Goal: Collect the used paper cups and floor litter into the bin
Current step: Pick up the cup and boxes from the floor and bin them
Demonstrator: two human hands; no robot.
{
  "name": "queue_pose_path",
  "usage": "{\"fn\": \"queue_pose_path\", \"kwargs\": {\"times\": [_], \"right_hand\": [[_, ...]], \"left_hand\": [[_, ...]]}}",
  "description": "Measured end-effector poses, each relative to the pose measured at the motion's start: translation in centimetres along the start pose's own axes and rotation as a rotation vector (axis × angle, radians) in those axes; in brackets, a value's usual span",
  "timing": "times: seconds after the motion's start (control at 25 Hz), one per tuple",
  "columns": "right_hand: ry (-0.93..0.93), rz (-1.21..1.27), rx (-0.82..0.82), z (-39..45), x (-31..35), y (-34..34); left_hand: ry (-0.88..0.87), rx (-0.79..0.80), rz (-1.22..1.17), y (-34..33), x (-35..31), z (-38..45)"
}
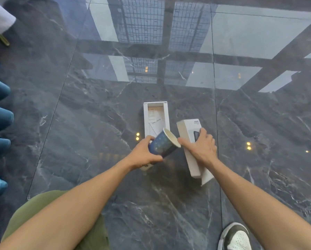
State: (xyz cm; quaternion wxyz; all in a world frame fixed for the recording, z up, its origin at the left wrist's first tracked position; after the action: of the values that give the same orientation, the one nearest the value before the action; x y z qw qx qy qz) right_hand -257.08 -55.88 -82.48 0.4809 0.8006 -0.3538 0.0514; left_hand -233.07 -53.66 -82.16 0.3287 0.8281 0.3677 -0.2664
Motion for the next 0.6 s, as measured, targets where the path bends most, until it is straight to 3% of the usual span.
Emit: {"fn": "queue_pose_path", "kwargs": {"times": [0.24,0.4,0.6], "right_hand": [[-0.051,0.222,0.026,4.2,6.0,-1.1],[-0.035,0.201,0.03,4.8,7.5,-4.2],[-0.069,0.535,0.114,4.8,7.0,-6.2]], "left_hand": [[0.148,-0.345,-0.629,2.9,1.2,2.7],[0.222,-0.249,-0.885,3.3,2.2,3.3],[0.215,-0.171,-0.925,3.1,3.3,2.8]]}}
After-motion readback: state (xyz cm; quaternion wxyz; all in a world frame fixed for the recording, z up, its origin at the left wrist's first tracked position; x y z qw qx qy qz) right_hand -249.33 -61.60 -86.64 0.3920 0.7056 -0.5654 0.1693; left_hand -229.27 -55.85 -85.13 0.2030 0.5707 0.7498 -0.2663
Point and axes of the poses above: each hand's wrist, its own z-axis towards the middle knuckle, its own y-axis out of the back of the hand, x = y × z, the point moved 2 cm from there along z, towards the middle knuckle, and after that the axes turned 3 degrees about z, right-handed, at the moved point
